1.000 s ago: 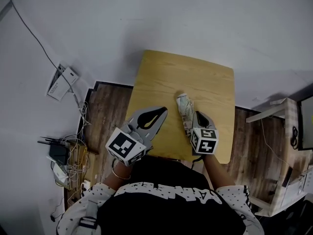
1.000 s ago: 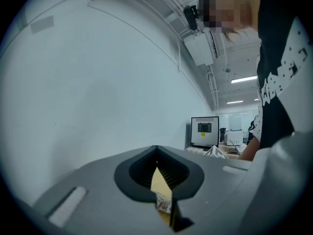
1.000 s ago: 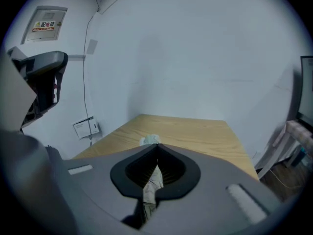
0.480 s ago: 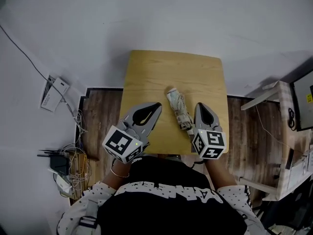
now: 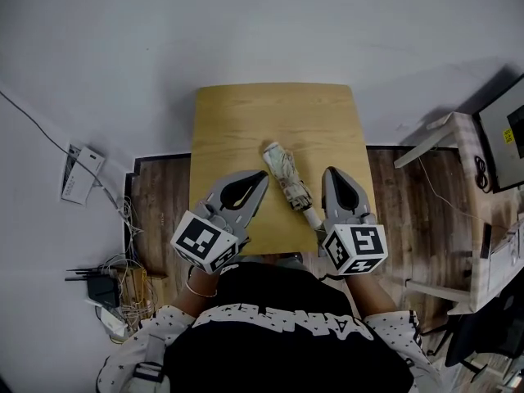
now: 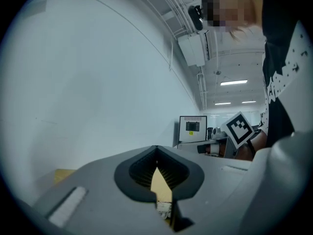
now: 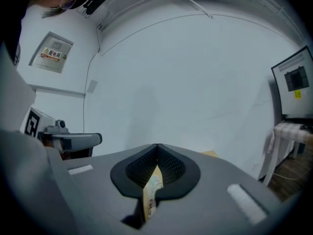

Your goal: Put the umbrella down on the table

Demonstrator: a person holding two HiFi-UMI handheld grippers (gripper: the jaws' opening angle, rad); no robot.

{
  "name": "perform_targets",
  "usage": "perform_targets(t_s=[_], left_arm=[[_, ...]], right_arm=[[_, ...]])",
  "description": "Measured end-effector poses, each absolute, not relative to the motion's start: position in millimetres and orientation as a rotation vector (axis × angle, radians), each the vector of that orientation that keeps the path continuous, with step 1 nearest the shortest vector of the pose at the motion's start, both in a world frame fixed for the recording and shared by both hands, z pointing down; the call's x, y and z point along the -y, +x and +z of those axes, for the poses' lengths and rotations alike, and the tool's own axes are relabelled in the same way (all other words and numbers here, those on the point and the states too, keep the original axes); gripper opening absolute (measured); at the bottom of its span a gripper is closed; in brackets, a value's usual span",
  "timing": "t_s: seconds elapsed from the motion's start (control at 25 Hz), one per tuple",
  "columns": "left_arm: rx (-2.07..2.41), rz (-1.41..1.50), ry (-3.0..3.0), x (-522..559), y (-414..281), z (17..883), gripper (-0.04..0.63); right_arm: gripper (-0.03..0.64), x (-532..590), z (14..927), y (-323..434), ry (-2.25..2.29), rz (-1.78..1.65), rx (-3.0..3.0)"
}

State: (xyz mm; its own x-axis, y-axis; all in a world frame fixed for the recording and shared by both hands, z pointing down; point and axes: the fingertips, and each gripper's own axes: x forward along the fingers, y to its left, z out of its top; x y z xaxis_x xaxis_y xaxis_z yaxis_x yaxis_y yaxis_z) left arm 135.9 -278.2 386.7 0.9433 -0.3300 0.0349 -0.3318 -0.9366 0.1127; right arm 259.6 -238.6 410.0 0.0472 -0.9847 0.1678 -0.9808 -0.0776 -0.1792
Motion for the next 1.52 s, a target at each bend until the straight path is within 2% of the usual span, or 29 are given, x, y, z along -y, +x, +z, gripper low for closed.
perform_targets(t_s=[1.52], left_arm=[[0.469, 0.068, 2.986, 267, 144, 393, -0.006]], right_arm=[[0.014, 231, 400, 247, -2.177, -0.427, -2.188]])
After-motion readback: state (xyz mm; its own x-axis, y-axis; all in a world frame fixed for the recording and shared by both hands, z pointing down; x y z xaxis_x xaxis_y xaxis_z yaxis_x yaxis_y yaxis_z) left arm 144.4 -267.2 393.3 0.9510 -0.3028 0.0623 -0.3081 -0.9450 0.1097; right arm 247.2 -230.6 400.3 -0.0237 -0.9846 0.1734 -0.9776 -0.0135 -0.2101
